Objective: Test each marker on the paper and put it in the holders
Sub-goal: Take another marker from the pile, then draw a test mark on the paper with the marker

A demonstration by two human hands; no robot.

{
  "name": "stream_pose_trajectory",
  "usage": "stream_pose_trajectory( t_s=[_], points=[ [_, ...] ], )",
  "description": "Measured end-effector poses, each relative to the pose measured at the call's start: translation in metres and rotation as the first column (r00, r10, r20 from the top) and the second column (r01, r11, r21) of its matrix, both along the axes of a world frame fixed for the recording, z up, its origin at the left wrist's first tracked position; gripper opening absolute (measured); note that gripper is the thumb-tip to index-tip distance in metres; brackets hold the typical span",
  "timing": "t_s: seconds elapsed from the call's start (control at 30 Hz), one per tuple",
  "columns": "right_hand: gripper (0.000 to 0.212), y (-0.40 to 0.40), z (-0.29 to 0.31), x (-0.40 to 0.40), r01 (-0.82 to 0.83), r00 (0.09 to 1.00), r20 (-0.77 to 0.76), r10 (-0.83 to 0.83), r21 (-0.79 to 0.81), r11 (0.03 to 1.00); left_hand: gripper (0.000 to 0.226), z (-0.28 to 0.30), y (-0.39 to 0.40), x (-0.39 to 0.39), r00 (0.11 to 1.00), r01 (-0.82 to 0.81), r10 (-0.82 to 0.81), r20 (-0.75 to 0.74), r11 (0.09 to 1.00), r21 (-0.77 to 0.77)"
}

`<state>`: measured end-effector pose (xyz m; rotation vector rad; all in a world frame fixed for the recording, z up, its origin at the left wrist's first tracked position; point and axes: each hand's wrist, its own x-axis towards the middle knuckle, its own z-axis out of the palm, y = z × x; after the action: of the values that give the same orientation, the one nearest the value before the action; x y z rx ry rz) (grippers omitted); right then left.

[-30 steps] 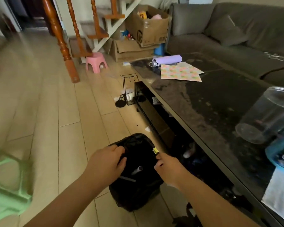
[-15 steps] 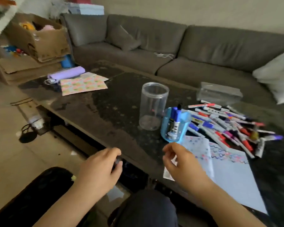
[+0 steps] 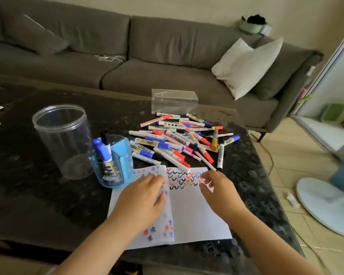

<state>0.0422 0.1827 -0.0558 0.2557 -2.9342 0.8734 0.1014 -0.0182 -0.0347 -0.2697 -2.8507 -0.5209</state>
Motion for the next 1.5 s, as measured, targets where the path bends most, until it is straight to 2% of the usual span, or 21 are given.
stream_pose_trajectory(
  t_s=[0.1, 0.2, 0.33, 0.5, 0.6, 0.7, 0.73, 0.8, 0.87, 0.9, 0.97, 1.03, 1.1, 1.2, 1.27, 1.37, 1.43, 1.5],
  points=[
    [0.027, 0.016, -0.011, -0.032, 0.148, 0.989, -0.024, -0.147, 0.029, 0.989, 0.022, -0.009, 0.016, -0.024, 0.999, 0.046, -0.046, 0.014, 0.999, 0.013],
    [0.029, 0.022, -0.02, -0.06, 0.232, 0.973, -0.055, -0.226, 0.157, 0.96, 0.019, -0.016, 0.026, -0.04, 0.998, 0.06, -0.06, 0.018, 0.998, 0.007],
    [0.031, 0.018, -0.025, -0.082, 0.253, 0.967, -0.094, -0.235, 0.36, 0.898, 0.028, -0.02, 0.033, -0.047, 0.998, 0.034, -0.035, 0.044, 0.999, 0.039],
    [0.032, 0.015, -0.012, -0.077, 0.249, 0.968, -0.082, -0.237, 0.42, 0.872, 0.033, -0.019, 0.029, -0.043, 0.997, -0.02, 0.014, 0.082, 0.997, 0.078],
    [0.026, 0.024, 0.0, -0.042, 0.256, 0.957, 0.064, -0.281, 0.258, 0.931, 0.034, -0.017, 0.029, -0.039, 0.985, -0.105, 0.071, 0.16, 0.97, 0.217],
    [0.022, 0.03, 0.009, 0.011, 0.236, 0.915, 0.361, -0.181, -0.115, 0.965, 0.019, -0.012, 0.038, -0.031, 0.949, -0.188, 0.035, 0.314, 0.861, 0.473],
    [0.021, 0.031, 0.012, 0.028, 0.233, 0.89, 0.443, -0.11, -0.232, 0.945, 0.015, -0.009, 0.043, -0.028, 0.929, -0.227, -0.006, 0.37, 0.78, 0.583],
    [0.022, 0.031, 0.014, 0.055, 0.219, 0.833, 0.551, 0.05, -0.411, 0.885, 0.018, 0.001, 0.052, -0.018, 0.888, -0.338, -0.087, 0.452, 0.544, 0.768],
    [0.026, 0.03, 0.011, 0.075, 0.235, 0.763, 0.619, 0.184, -0.532, 0.814, 0.026, 0.012, 0.057, -0.007, 0.855, -0.419, -0.183, 0.485, 0.307, 0.855],
    [0.029, 0.029, 0.011, 0.084, 0.263, 0.728, 0.64, 0.244, -0.59, 0.764, 0.028, 0.017, 0.058, -0.001, 0.853, -0.428, -0.224, 0.472, 0.22, 0.877],
    [0.031, 0.027, 0.01, 0.098, 0.304, 0.679, 0.651, 0.338, -0.669, 0.678, 0.026, 0.024, 0.057, 0.012, 0.857, -0.421, -0.278, 0.435, 0.112, 0.9],
    [0.032, 0.025, 0.013, 0.107, 0.224, 0.676, 0.614, 0.407, -0.697, 0.681, 0.023, 0.027, 0.056, 0.025, 0.86, -0.406, -0.296, 0.416, 0.1, 0.909],
    [0.03, 0.021, 0.021, 0.11, 0.121, 0.701, 0.561, 0.439, -0.701, 0.702, 0.02, 0.025, 0.059, 0.036, 0.849, -0.399, -0.307, 0.43, 0.162, 0.903],
    [0.026, 0.005, 0.037, 0.114, 0.099, 0.795, 0.47, 0.384, -0.724, 0.682, 0.023, 0.022, 0.067, 0.054, 0.835, -0.367, -0.349, 0.425, 0.223, 0.903],
    [0.03, -0.005, 0.044, 0.118, 0.064, 0.856, 0.393, 0.336, -0.725, 0.685, 0.027, 0.023, 0.068, 0.061, 0.848, -0.372, -0.335, 0.412, 0.177, 0.911],
    [0.025, -0.013, 0.048, 0.122, 0.073, 0.891, 0.344, 0.296, -0.753, 0.654, 0.027, 0.03, 0.067, 0.065, 0.864, -0.375, -0.321, 0.388, 0.102, 0.921],
    [0.03, -0.014, 0.05, 0.123, 0.024, 0.92, 0.283, 0.27, -0.73, 0.683, 0.025, 0.033, 0.068, 0.067, 0.87, -0.367, -0.309, 0.384, 0.113, 0.923],
    [0.037, -0.015, 0.049, 0.125, -0.036, 0.946, 0.213, 0.244, -0.678, 0.734, 0.026, 0.034, 0.071, 0.068, 0.876, -0.389, -0.274, 0.397, 0.086, 0.917]
  ],
)
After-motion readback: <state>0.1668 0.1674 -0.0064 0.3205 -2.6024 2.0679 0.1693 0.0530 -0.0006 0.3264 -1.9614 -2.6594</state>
